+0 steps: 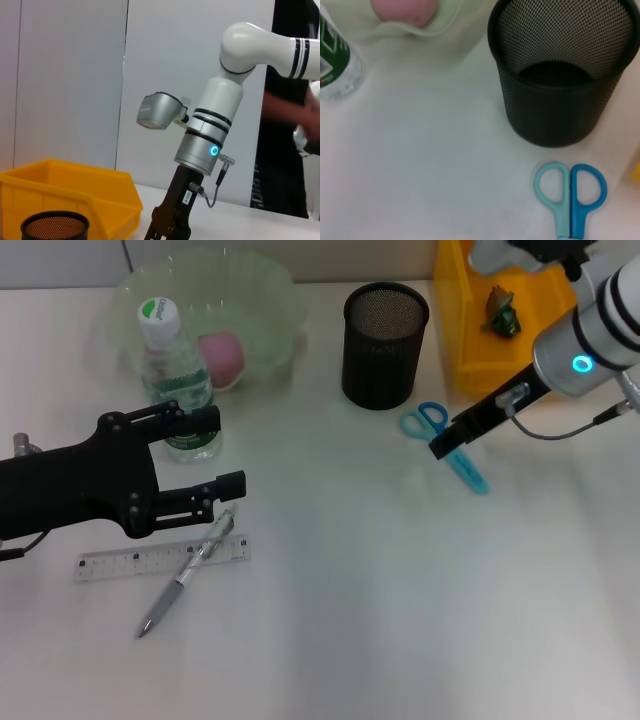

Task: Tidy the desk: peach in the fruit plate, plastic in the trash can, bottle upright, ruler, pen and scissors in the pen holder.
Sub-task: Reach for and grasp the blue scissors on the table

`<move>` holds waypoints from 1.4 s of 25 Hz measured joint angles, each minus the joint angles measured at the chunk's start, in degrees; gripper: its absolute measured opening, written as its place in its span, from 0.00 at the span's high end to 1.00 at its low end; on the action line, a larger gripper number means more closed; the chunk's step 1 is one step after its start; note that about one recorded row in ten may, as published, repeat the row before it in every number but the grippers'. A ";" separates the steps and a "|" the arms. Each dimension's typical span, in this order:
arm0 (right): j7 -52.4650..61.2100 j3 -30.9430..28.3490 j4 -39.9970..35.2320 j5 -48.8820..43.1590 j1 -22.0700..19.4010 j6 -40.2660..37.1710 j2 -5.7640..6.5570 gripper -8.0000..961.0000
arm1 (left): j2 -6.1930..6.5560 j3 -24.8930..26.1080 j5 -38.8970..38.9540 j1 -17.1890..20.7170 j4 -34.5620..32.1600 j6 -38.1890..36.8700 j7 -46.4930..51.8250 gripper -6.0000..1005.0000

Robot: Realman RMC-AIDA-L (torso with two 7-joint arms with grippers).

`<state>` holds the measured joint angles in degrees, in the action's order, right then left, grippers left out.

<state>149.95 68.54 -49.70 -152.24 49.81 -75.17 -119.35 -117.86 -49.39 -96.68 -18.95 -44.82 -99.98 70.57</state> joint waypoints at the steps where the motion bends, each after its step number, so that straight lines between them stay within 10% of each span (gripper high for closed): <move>1: 0.00 0.00 0.00 0.00 0.00 0.00 0.00 0.34 | 0.00 0.00 0.00 0.00 0.00 0.00 0.00 0.22; 35: 0.52 1.80 5.20 -1.11 1.11 5.22 0.00 0.34 | -0.15 0.00 0.00 -0.03 0.18 0.23 -0.74 0.22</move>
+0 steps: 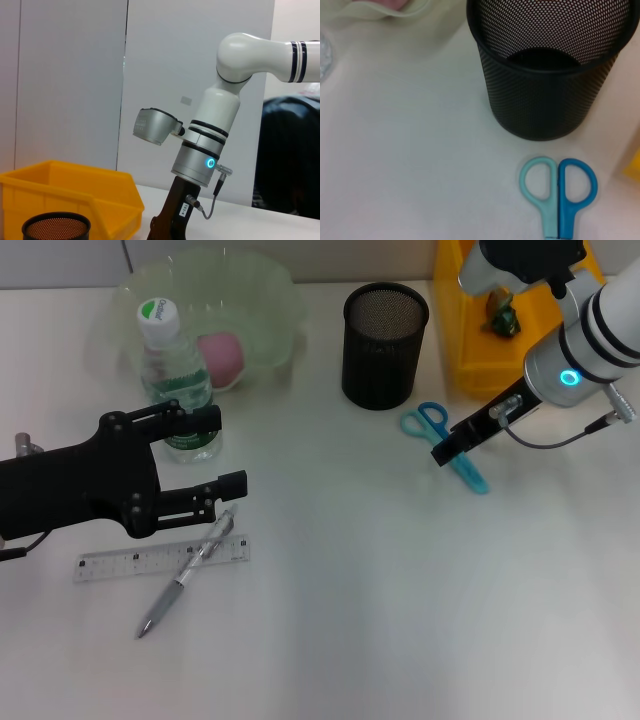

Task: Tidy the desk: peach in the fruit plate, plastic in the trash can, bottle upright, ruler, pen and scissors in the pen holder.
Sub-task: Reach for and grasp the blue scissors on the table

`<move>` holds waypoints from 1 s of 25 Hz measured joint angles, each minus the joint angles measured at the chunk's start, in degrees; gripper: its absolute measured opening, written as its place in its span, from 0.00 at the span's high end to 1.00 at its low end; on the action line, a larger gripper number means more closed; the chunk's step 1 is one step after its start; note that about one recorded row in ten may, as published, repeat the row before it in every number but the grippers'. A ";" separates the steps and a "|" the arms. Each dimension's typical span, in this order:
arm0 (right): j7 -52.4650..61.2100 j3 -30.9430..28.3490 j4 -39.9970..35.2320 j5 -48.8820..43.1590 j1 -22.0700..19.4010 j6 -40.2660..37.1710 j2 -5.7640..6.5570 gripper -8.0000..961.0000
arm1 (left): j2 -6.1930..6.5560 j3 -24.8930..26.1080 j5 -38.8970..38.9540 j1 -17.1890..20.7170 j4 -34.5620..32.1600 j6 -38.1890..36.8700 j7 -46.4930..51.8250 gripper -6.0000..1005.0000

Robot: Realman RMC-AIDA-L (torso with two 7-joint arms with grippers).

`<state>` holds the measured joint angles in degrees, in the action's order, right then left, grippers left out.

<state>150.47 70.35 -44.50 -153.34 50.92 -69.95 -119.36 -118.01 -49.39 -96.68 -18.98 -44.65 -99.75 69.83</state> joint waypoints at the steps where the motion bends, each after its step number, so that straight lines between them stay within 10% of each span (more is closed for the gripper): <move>1: 0.02 0.14 0.07 0.03 0.00 0.05 0.00 0.34 | 0.00 0.00 0.00 0.00 0.00 0.00 0.00 0.22; 25: 0.18 0.41 0.90 -0.11 0.01 0.08 0.00 0.34 | -0.03 0.00 0.02 0.40 0.00 -0.01 -0.05 0.22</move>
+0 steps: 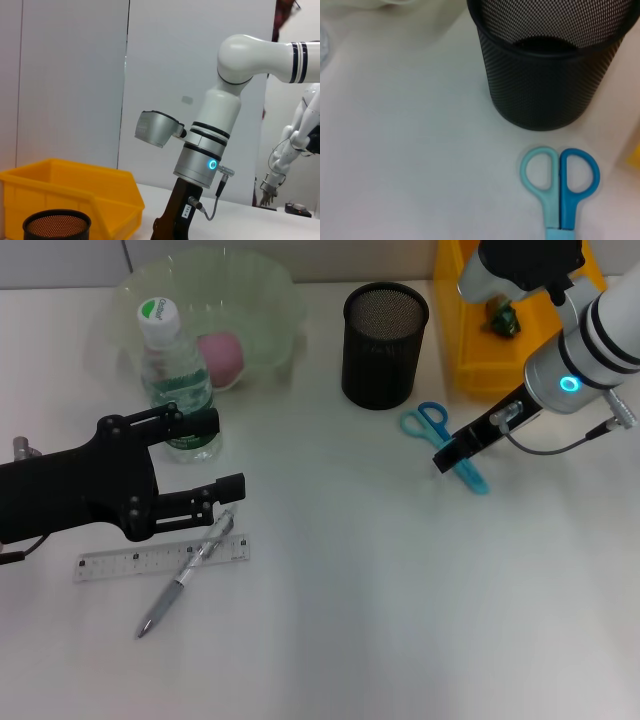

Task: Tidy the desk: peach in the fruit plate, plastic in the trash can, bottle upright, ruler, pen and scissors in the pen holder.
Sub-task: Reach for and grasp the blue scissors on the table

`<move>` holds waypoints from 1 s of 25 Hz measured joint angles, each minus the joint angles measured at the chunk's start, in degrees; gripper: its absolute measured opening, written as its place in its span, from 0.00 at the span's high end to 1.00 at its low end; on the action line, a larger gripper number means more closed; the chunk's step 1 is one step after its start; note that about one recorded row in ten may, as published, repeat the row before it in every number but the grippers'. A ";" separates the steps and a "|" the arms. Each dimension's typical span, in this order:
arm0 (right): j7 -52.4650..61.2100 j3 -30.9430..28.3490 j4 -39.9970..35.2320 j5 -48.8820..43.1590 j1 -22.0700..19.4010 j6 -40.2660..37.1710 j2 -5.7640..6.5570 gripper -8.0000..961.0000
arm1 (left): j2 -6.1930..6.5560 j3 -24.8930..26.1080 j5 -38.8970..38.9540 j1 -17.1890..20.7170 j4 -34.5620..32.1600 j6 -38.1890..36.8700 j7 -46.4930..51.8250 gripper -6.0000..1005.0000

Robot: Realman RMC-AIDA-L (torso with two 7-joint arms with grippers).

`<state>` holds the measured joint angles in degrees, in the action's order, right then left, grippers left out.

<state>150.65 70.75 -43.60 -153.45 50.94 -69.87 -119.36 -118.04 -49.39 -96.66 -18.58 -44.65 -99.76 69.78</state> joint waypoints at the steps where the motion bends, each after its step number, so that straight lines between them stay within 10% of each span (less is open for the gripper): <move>1: 0.00 0.00 0.19 0.00 0.00 0.00 0.00 0.34 | 0.00 0.00 0.00 0.04 0.00 0.00 0.00 0.22; 25: 0.00 0.00 1.76 0.35 0.30 0.44 -0.04 0.35 | 0.00 -0.09 -0.02 0.04 0.00 -0.53 0.00 0.22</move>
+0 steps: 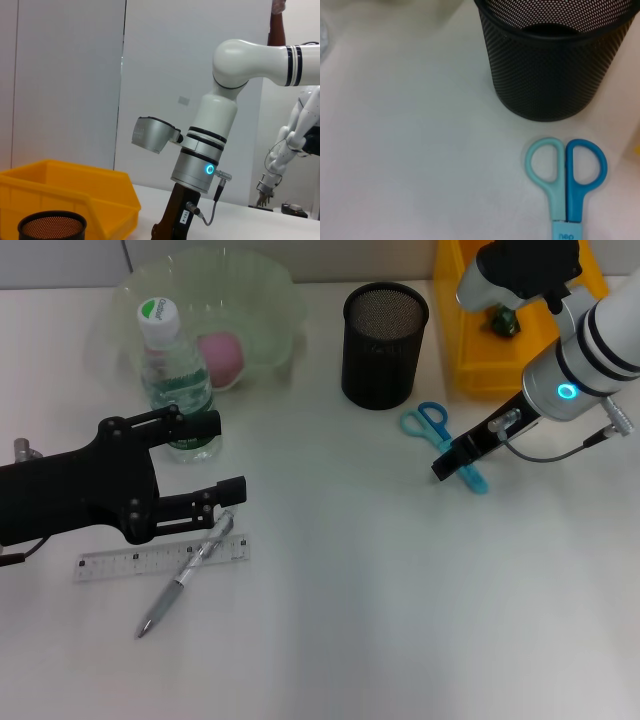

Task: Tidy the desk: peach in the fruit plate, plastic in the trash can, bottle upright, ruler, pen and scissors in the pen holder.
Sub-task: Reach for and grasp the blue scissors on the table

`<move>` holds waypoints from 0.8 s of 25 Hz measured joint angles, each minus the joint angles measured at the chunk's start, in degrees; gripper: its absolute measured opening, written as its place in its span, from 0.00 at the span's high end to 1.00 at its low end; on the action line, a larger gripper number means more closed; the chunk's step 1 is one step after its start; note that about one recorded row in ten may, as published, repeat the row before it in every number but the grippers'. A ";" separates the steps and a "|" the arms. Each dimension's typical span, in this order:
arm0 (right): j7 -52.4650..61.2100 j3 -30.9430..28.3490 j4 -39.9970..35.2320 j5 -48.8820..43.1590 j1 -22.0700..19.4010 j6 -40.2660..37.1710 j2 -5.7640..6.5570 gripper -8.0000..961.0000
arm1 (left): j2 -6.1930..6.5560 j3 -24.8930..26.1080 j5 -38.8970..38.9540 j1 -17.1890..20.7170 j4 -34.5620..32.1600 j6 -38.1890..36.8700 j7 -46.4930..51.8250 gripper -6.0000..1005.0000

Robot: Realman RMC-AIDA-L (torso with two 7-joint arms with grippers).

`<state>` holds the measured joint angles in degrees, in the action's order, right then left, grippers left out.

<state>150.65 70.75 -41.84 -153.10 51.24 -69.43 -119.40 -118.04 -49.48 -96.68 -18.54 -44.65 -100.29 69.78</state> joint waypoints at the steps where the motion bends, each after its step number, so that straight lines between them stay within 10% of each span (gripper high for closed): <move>1: 0.00 0.00 0.00 0.00 0.00 0.00 0.00 0.35 | 0.00 0.02 0.00 0.00 0.00 0.00 0.00 0.22; 20: 0.47 0.01 0.19 -0.30 -0.01 0.21 -0.05 0.38 | 0.00 0.09 0.00 0.00 0.00 0.05 0.00 0.22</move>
<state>151.11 70.76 -41.65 -153.40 51.23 -69.22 -119.44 -118.04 -49.39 -96.68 -18.54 -44.65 -100.24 69.78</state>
